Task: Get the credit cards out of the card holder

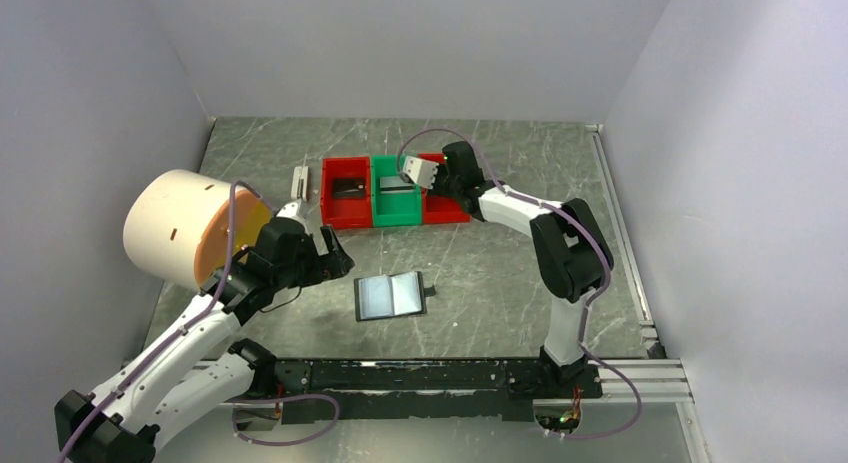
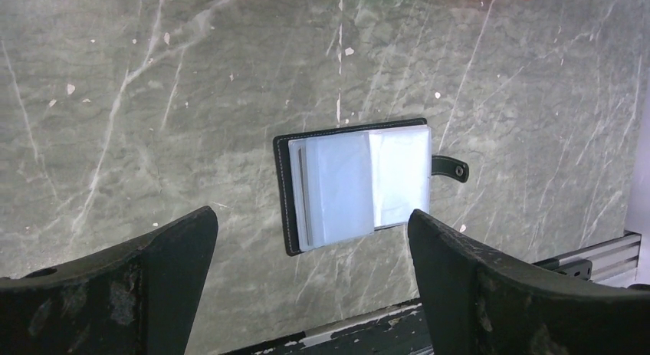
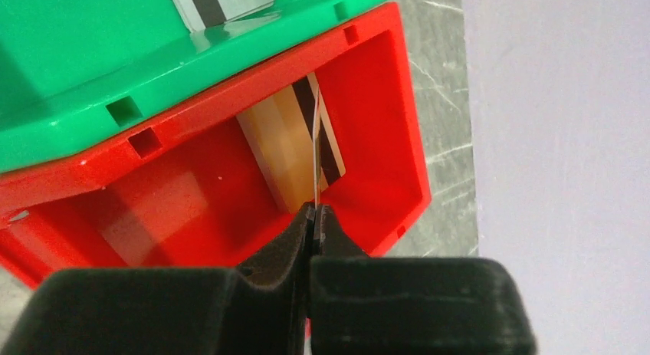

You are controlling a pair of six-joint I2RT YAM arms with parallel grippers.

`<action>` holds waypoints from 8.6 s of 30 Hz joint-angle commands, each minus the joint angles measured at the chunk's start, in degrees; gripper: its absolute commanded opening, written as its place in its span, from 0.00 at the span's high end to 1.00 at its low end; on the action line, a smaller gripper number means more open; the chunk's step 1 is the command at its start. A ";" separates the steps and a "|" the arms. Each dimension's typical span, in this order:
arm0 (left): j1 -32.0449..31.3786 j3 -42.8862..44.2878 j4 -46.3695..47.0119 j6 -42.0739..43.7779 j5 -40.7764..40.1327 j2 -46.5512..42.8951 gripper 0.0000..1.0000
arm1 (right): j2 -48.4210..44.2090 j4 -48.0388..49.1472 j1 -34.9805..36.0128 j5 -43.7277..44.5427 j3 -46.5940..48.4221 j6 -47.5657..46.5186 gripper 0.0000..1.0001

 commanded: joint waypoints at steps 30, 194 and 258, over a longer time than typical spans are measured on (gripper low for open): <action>0.46 1.25 -5.90 0.17 -0.97 -2.66 0.00 | 7.04 -3.21 -2.17 -3.70 9.80 -5.20 0.58; -3.54 -11.13 62.14 -15.52 37.44 39.07 0.45 | -34.70 5.10 22.55 -1.67 -43.23 111.10 0.38; -0.68 -8.28 -3.06 -16.98 -13.83 -12.17 0.15 | 1.81 -25.26 40.48 21.11 -3.17 99.31 0.68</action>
